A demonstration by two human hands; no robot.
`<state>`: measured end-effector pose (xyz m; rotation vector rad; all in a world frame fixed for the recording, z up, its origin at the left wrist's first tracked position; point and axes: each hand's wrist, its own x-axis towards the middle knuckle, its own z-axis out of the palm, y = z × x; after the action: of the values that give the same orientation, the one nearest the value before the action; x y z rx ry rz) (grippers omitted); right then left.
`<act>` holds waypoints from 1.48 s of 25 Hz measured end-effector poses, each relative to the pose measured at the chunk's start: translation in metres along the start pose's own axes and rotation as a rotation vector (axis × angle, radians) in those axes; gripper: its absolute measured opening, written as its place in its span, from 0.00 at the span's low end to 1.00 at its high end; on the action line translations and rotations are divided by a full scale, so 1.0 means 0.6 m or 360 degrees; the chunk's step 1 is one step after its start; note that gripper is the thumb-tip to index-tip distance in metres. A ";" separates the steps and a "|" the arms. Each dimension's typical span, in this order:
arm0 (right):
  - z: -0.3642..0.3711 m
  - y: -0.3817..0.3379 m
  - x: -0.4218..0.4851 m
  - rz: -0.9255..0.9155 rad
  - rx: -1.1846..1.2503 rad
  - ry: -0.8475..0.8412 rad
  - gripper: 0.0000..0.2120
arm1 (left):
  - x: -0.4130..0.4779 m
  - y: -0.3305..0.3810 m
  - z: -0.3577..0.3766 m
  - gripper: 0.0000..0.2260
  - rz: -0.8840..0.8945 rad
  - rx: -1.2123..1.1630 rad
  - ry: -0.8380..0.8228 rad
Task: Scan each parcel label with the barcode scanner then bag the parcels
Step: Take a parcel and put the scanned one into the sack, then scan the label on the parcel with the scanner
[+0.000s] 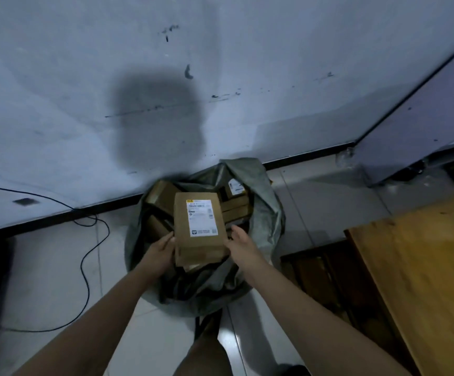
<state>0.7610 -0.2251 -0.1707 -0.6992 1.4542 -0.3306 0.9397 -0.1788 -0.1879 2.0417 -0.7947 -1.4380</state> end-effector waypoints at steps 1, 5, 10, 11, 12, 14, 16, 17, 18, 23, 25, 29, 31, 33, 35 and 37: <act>-0.004 0.002 0.006 0.0018 -0.0063 0.0005 0.25 | 0.009 0.001 -0.006 0.15 -0.0063 0.0065 -0.0004; -0.061 0.041 0.022 0.0205 -0.0078 0.0217 0.15 | 0.024 -0.001 -0.009 0.11 -0.0259 0.0190 -0.0106; -0.165 0.058 -0.011 0.0261 0.0196 0.0467 0.05 | 0.032 0.040 0.044 0.13 -0.0311 0.0244 -0.0339; -0.189 0.060 -0.024 0.0216 0.0219 0.0491 0.05 | 0.034 0.056 0.069 0.13 -0.0295 0.0283 -0.0383; -0.211 0.060 -0.039 0.0159 0.0211 0.0502 0.05 | 0.036 0.075 0.095 0.11 -0.0268 0.0299 -0.0414; -0.267 0.063 -0.077 0.0031 0.0154 0.0568 0.04 | 0.031 0.120 0.163 0.09 -0.0269 0.0267 -0.0484; -0.343 0.076 -0.138 -0.0108 0.0104 0.0729 0.04 | 0.006 0.174 0.259 0.11 -0.0203 0.0293 -0.0593; -0.386 0.092 -0.172 -0.0168 0.0127 0.0826 0.05 | -0.012 0.199 0.318 0.11 -0.0102 0.0316 -0.0664; -0.428 0.113 -0.206 -0.0224 0.0177 0.0927 0.05 | -0.036 0.222 0.377 0.12 0.0037 0.0340 -0.0736; -0.616 0.233 -0.392 -0.0298 0.0428 0.1314 0.07 | -0.224 0.292 0.656 0.08 0.0517 0.0545 -0.0971; -0.681 0.288 -0.468 -0.0325 0.0478 0.1426 0.09 | -0.305 0.298 0.762 0.09 0.0639 0.0619 -0.1037; -0.774 0.375 -0.548 -0.0290 0.0445 0.1530 0.11 | -0.416 0.276 0.898 0.11 0.0799 0.0700 -0.1099; -0.808 0.397 -0.566 -0.0297 0.0450 0.1542 0.10 | -0.442 0.269 0.926 0.11 0.0767 0.0722 -0.1125; -0.836 0.406 -0.576 -0.0318 0.0457 0.1547 0.10 | -0.454 0.272 0.941 0.11 0.0724 0.0789 -0.1118; -0.862 0.407 -0.576 -0.0362 0.0469 0.1541 0.11 | -0.450 0.284 0.954 0.10 0.0743 0.0783 -0.1059; -0.883 0.397 -0.566 -0.0391 0.0477 0.1536 0.11 | -0.436 0.303 0.966 0.09 0.0782 0.0725 -0.0996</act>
<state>0.1577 0.0385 -0.0317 -0.4760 2.1507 -1.1677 0.2895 -0.1630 -0.0687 1.4818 -1.8760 -1.7038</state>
